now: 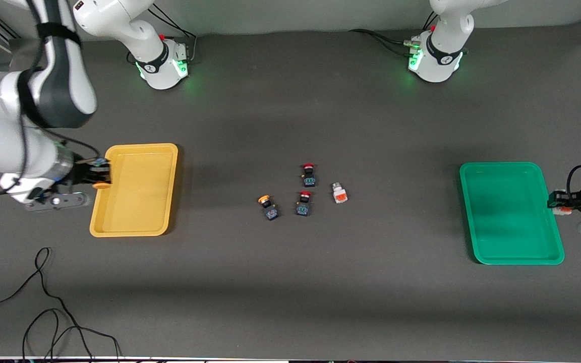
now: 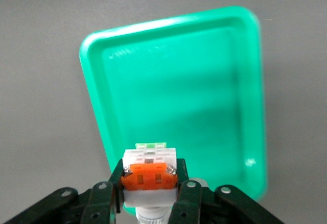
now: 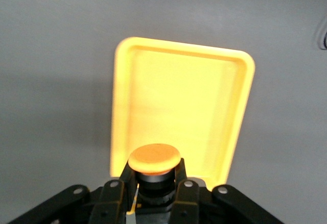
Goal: Place green and yellow buttons in trays
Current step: 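Carry the yellow button to the yellow tray while the left gripper carries the switch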
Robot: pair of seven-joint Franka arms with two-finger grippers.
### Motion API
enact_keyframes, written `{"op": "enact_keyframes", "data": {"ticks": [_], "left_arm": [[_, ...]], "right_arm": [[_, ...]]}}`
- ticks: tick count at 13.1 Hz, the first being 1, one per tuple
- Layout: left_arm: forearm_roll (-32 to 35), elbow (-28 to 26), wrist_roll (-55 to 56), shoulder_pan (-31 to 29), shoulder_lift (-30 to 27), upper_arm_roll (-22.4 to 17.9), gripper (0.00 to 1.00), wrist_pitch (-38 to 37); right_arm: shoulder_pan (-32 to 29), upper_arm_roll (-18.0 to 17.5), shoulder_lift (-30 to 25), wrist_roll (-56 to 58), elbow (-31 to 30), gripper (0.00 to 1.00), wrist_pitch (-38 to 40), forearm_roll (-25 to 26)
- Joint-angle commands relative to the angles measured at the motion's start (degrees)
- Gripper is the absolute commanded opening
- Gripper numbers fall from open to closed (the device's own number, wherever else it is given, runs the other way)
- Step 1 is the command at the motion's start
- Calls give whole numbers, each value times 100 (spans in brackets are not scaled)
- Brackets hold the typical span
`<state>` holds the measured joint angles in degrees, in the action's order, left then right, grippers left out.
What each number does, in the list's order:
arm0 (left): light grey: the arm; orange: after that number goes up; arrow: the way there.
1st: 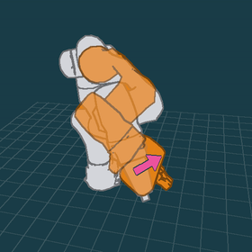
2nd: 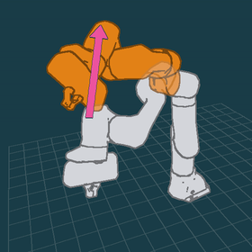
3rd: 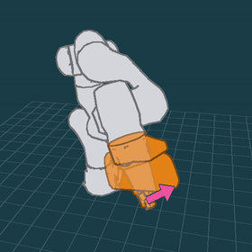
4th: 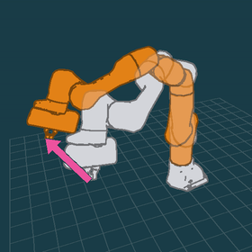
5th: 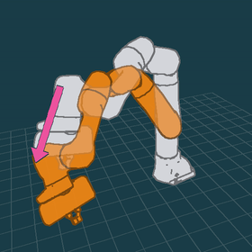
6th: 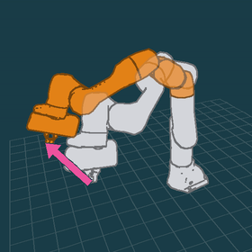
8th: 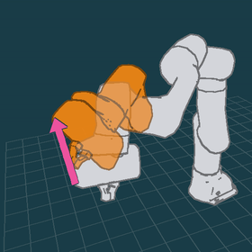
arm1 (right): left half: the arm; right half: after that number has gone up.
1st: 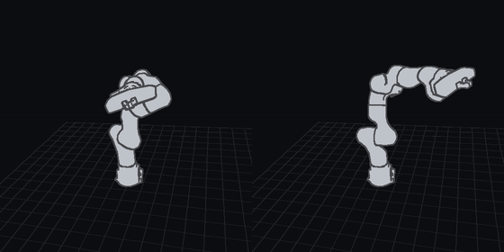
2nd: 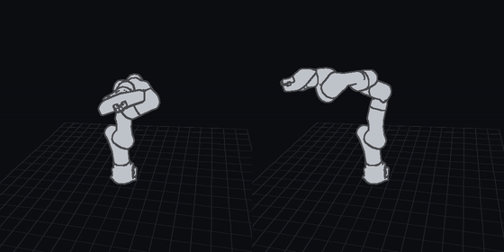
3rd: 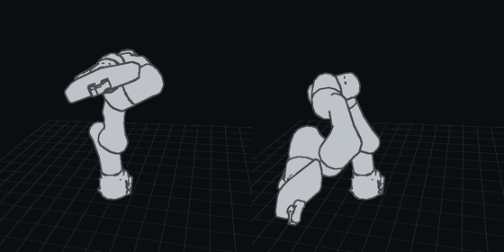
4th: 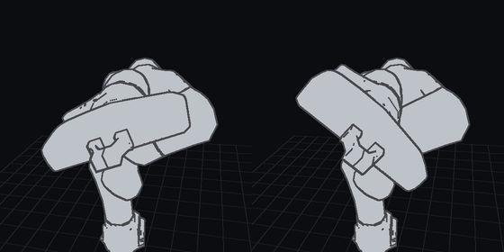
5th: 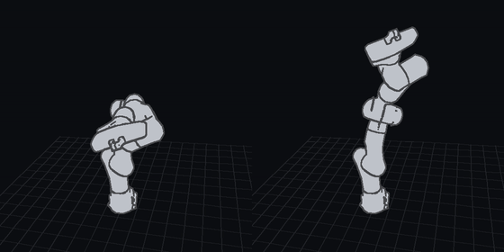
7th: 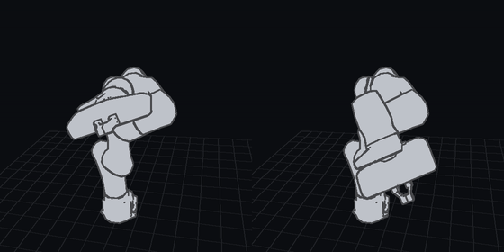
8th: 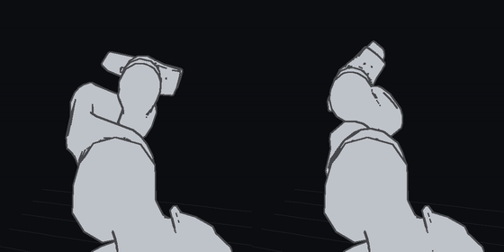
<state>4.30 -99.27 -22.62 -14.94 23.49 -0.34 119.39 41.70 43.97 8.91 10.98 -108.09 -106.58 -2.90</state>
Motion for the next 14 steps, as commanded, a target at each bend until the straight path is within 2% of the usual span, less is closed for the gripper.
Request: {"op": "enact_keyframes", "data": {"ticks": [1,3,7,8,10,11,12,13,14], "left_arm": [[71,-724,-339,-307,208,69,0,1425],[19,-751,-340,-482,576,78,0,1745],[-472,-734,-278,-527,876,87,0,1772],[-604,-734,-269,-536,920,87,0,1764],[-929,-734,-269,-536,964,87,0,1702],[-948,-742,-278,-536,1008,87,0,1702],[-948,-742,-278,-536,1017,87,0,1693],[-948,-742,-269,-536,1018,87,0,1684],[-948,-734,-269,-527,1018,78,0,1667]], "right_arm": [[119,444,-74,998,-1350,14,-1482,-455],[-91,480,433,1834,-1881,14,-2504,-1112],[-198,472,1927,3698,-1760,14,-2877,-3247],[-206,472,2148,3892,-1690,14,-2877,-3496],[-285,463,2369,3965,-1593,14,-2877,-3630],[-303,454,2396,3947,-1593,37,-2869,-3700],[-347,454,2388,3921,-1558,71,-2825,-3735],[-347,463,2309,3869,-1523,92,-2764,-3736],[-338,472,2230,3781,-1375,100,-2467,-3736]]}}
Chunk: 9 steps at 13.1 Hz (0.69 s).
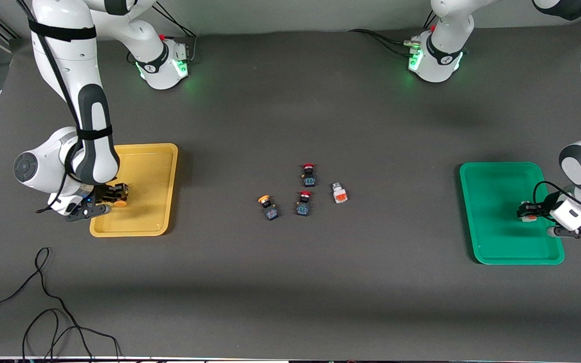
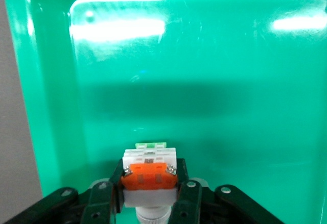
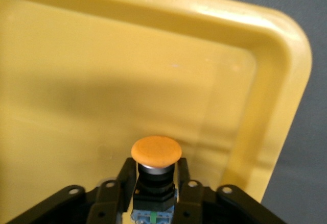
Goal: Place green and yellow buttons in trays
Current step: 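Carry the yellow button to the yellow tray while the left gripper carries the switch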
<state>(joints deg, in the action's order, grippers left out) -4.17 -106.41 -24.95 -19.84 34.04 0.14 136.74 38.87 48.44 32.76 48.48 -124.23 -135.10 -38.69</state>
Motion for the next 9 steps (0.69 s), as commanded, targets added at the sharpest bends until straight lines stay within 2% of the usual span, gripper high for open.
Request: {"op": "enact_keyframes", "data": {"ticks": [1,2,3,4,5,7,8,9], "left_arm": [[-101,-11,-36,-29,-37,30,19,-77],[-101,-11,-45,-28,-55,30,62,-78],[-93,-11,-97,-37,-64,30,81,-86],[-75,-2,-141,-46,-73,30,87,-78],[-66,-2,-281,-55,-99,39,98,-86],[-66,6,-335,-37,-239,39,98,-174],[-66,50,-335,-2,-414,39,97,-487],[-58,190,-326,33,-642,47,90,-961]], "right_arm": [[-55,121,-173,-127,519,100,893,-78],[41,305,-165,-363,827,100,1324,79],[120,402,-191,-696,1239,100,1711,533],[130,438,-252,-1117,1774,100,2316,955],[130,438,-270,-1452,2318,100,2940,1194],[270,421,-270,-2059,3199,100,3786,1407],[488,421,-261,-2410,3446,100,3937,1416],[751,421,-270,-2744,3553,100,3956,1417]]}}
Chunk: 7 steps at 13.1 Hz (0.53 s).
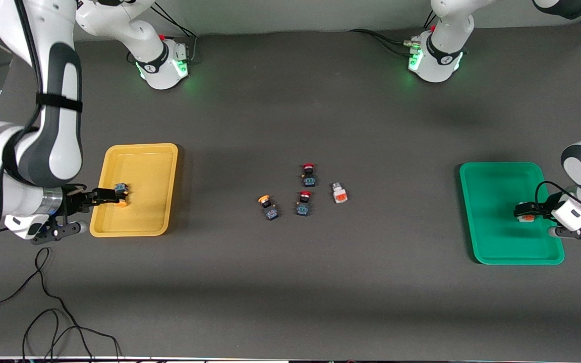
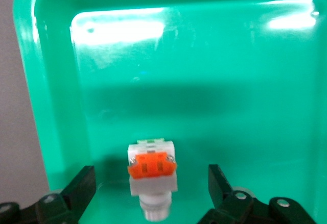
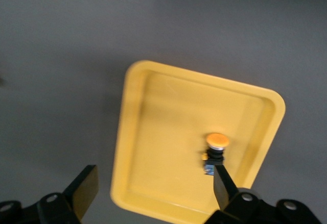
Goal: Place green and yellow buttons in trays
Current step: 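Open both grippers to release the items into the trays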
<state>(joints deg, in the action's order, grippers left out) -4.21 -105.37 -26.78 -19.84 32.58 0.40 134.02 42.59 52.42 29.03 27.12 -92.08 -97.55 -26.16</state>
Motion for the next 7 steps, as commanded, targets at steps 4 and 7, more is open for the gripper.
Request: {"op": "enact_keyframes", "data": {"ticks": [4,7], "left_arm": [[-97,1244,207,287,-893,101,87,-2973],[-89,2089,1284,778,-884,215,83,-4065]], "right_arm": [[1512,-82,365,-1602,821,100,105,103],[2033,-556,804,-2376,1191,100,-359,85]]}}
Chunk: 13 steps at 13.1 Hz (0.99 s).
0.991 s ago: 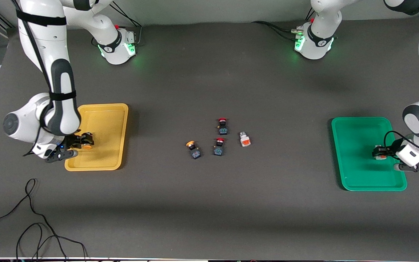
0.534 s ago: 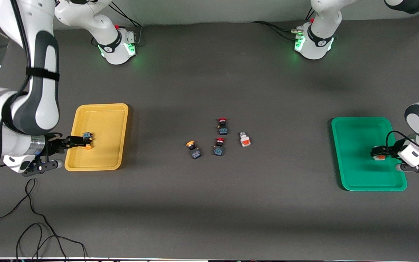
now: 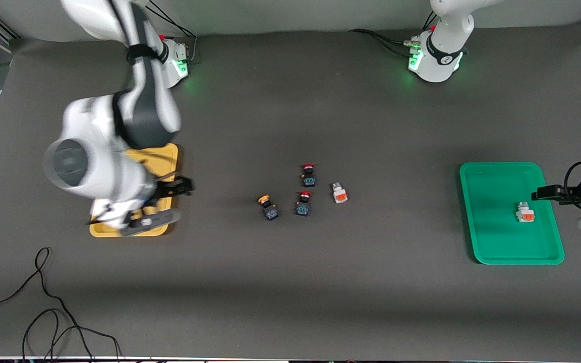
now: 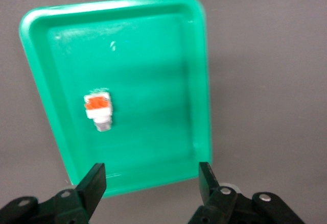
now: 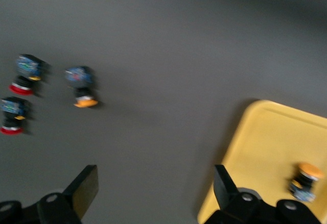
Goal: Place green and yellow buttons in trays
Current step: 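Open both grippers to release the items into the trays, then reach the right gripper to a second yellow button while the left gripper reaches a switch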
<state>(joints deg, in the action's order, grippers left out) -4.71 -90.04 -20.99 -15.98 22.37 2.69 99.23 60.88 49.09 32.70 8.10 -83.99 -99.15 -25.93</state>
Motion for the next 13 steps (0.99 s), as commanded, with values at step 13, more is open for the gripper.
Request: {"op": "enact_keyframes", "data": {"ticks": [13], "left_arm": [[-715,164,4592,3276,716,30,99,507]], "right_arm": [[328,-1744,1352,-1592,-944,100,-3566,-290]]}}
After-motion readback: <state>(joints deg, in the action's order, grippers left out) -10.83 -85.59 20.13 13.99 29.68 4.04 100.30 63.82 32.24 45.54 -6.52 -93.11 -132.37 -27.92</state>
